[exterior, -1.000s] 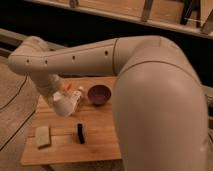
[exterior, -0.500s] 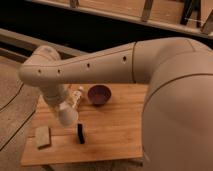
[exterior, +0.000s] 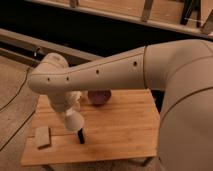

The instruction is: Place the ceramic cup over the eraser

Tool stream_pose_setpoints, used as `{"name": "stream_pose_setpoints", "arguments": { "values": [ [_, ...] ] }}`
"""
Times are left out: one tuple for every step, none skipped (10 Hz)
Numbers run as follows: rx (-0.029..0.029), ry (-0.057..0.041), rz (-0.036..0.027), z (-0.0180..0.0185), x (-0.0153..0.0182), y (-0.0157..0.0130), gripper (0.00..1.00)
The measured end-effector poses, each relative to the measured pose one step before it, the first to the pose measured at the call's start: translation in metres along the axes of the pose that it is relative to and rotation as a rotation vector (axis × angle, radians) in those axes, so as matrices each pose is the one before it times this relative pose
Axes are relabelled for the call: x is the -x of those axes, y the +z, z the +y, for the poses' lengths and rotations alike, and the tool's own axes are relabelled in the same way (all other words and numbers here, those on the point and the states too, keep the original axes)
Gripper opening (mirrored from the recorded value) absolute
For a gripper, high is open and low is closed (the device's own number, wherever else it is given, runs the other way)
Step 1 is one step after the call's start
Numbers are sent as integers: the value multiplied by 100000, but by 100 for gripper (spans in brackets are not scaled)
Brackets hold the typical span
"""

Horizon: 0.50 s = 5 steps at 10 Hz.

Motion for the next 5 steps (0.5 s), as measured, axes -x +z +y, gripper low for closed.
{"name": "stream_pose_setpoints", "arguments": {
  "values": [
    [-438, 43, 214, -22, -311, 0, 0],
    [-485, -64, 362, 28, -350, 8, 0],
    [-699, -111, 461, -46, -311, -53, 0],
    [-936, -19, 781, -98, -479, -25, 0],
    [-466, 259, 618, -72, -378, -1, 0]
  ]
}}
